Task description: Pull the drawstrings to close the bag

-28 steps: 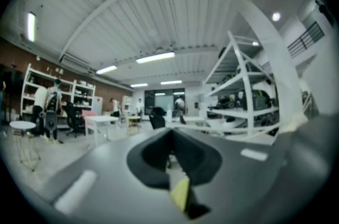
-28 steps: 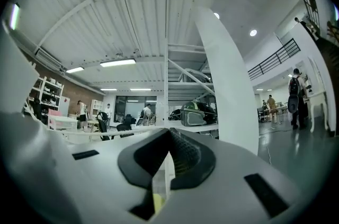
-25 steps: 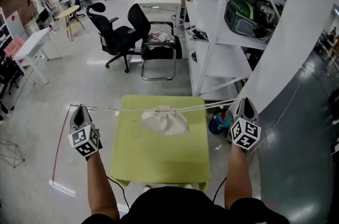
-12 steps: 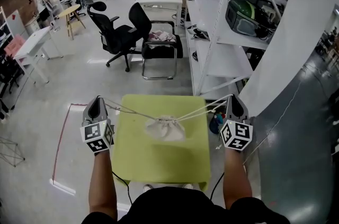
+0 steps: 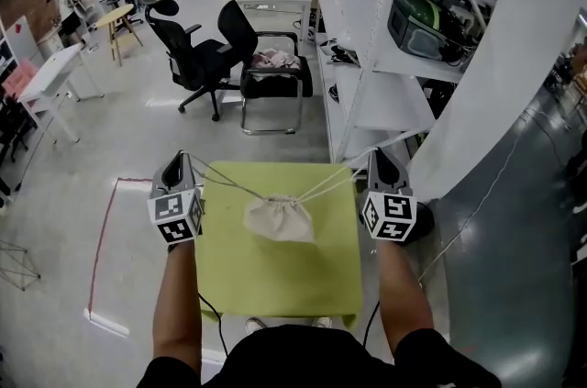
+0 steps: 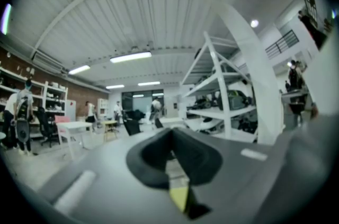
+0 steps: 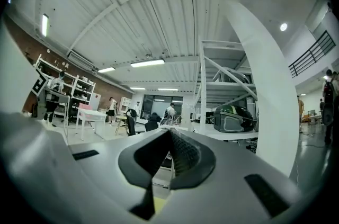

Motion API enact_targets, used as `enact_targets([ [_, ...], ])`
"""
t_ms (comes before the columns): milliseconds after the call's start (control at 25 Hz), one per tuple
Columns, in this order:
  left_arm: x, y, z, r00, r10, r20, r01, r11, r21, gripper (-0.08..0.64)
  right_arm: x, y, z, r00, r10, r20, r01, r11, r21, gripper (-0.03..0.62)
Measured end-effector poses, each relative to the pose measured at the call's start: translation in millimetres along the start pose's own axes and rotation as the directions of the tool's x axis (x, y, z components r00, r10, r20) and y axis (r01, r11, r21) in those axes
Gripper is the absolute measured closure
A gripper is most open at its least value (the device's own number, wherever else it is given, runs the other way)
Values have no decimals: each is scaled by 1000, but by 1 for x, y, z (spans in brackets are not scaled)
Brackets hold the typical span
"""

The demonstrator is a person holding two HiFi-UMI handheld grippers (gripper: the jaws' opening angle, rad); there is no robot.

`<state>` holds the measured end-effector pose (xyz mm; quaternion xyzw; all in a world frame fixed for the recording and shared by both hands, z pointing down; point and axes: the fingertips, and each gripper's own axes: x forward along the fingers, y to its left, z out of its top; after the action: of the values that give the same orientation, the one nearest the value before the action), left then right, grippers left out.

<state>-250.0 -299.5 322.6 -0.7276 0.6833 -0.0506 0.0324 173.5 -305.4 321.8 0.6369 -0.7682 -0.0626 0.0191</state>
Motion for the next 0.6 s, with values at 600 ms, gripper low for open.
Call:
enact_targets([
  [600, 62, 1, 36, 998, -9, 55, 6, 999, 47, 554, 60, -4, 40, 998, 32, 59, -29, 998, -51, 584],
])
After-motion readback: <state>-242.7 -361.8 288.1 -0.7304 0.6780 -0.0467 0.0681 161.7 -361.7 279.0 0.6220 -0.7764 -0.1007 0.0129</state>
